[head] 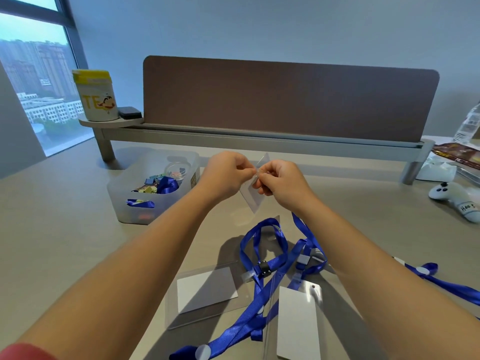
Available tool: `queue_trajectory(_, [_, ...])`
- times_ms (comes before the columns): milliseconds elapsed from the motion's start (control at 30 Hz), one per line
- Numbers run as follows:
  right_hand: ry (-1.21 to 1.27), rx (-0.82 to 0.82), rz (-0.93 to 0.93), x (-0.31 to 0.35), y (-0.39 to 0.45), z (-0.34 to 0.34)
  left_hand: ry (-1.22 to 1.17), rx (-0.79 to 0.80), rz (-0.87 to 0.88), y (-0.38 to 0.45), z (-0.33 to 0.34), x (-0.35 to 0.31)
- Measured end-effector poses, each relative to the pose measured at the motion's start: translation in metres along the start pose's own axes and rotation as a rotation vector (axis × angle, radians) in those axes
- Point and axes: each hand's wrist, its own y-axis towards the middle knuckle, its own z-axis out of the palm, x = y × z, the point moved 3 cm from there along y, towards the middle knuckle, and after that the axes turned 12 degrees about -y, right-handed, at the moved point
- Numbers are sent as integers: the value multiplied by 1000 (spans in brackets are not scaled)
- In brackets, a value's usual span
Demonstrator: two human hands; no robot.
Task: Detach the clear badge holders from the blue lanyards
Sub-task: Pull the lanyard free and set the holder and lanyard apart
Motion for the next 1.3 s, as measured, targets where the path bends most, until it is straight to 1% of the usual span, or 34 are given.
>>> queue_trajectory(267, [-31,-104,-54,9,-2,-2,-32,-54,94,-2,-7,-6])
queue_trajectory(367, [-65,-141,-73,12,-3,-5,-93,-55,95,-2,-8,-8])
queue_trajectory(433, [-104,-155,-90,13,-4,-9,-171,-10,56,-1,-7,-10])
queue_trajectory(533, [-164,-83,-83,10,0,-15,-383,106,-80,3,0,-6])
queue_trajectory(600, [-165,-29,-40,5,6,-20,-557,157,-234,4,7,4])
queue_trajectory(667, [-69,-18,23,0,14,-28,-670,165,-463,2,16,19])
queue_trajectory(700, [-3,-17,56,-3,17,-32,-681,201,-590,-1,20,27])
queue_trajectory(733, [49,-10,84,-6,20,-35,-685,278,-702,-4,25,33])
queue_trajectory(800, [105,18,122,-11,25,-38,-749,434,-847,-8,37,42])
queue_trajectory(833, [130,33,129,-14,27,-38,-830,458,-886,-8,42,43])
queue_trajectory(867, [166,51,136,-17,29,-38,-940,440,-907,-6,47,42])
queue_trajectory(900, [204,74,142,-21,30,-38,-1075,386,-911,-2,52,40])
queue_trajectory(967, [242,111,168,-29,32,-37,-1337,198,-869,7,57,36])
queue_trajectory(1000, [225,106,197,-34,32,-38,-1426,93,-839,13,57,36])
queue_trajectory(1033, [190,74,232,-39,34,-38,-1467,-2,-805,18,56,35])
queue_trajectory(1100, [81,-89,317,-52,38,-42,-1399,-120,-731,30,51,31])
queue_trajectory(1133, [64,-187,355,-56,37,-44,-1346,-152,-695,36,49,27])
queue_trajectory(1167, [84,-245,382,-60,36,-46,-1307,-177,-663,41,47,22])
queue_trajectory(1200, [130,-242,408,-62,35,-44,-1286,-195,-637,46,47,17])
queue_trajectory(1233, [204,-191,441,-62,33,-40,-1275,-208,-614,51,47,12])
queue_trajectory(1300, [369,-14,507,-57,26,-21,-1270,-209,-581,59,47,1])
